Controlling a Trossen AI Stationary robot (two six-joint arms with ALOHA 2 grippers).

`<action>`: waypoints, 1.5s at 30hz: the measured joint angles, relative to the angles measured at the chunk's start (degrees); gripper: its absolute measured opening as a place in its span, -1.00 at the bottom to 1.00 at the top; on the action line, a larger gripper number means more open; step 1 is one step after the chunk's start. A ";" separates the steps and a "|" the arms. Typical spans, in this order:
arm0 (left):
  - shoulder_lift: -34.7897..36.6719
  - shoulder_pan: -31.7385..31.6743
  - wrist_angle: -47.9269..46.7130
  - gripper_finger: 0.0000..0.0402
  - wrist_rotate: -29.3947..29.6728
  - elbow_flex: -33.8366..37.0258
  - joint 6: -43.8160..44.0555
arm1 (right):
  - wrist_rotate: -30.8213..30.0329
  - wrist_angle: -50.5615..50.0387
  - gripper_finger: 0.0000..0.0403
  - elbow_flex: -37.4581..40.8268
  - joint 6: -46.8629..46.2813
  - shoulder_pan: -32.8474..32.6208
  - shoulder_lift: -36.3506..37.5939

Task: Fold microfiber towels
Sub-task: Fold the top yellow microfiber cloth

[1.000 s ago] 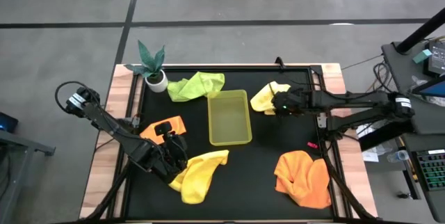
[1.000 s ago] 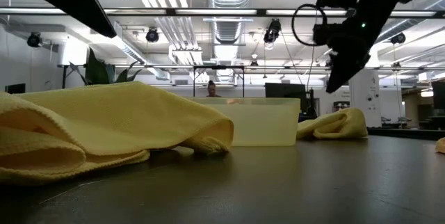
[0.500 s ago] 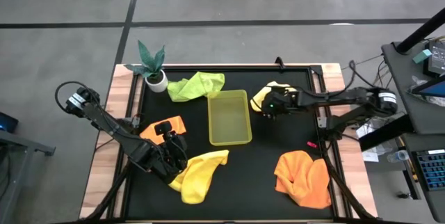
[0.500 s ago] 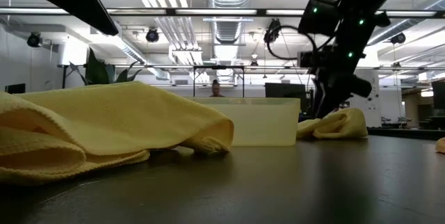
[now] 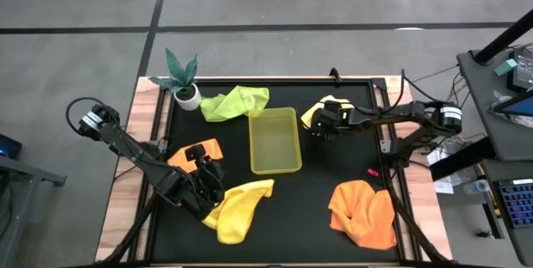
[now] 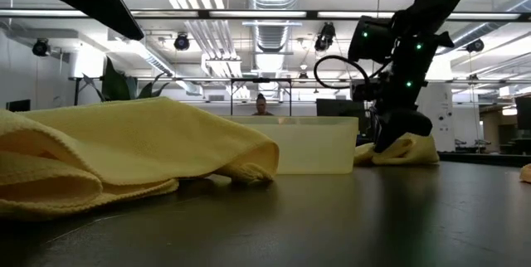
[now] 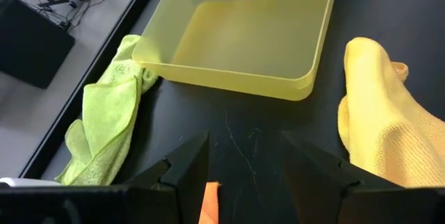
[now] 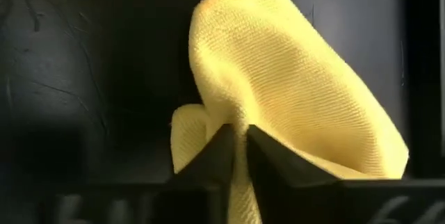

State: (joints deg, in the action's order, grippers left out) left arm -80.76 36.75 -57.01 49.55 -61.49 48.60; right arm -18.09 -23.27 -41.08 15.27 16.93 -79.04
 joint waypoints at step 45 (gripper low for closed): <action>-20.27 -8.54 103.28 0.52 14.65 2.03 -101.78 | -5.56 47.47 -0.96 -4.42 -25.29 -28.65 22.10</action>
State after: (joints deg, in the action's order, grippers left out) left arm -101.03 28.21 46.27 64.20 -59.46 -53.18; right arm -23.65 24.21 -45.50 -10.02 -11.73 -56.94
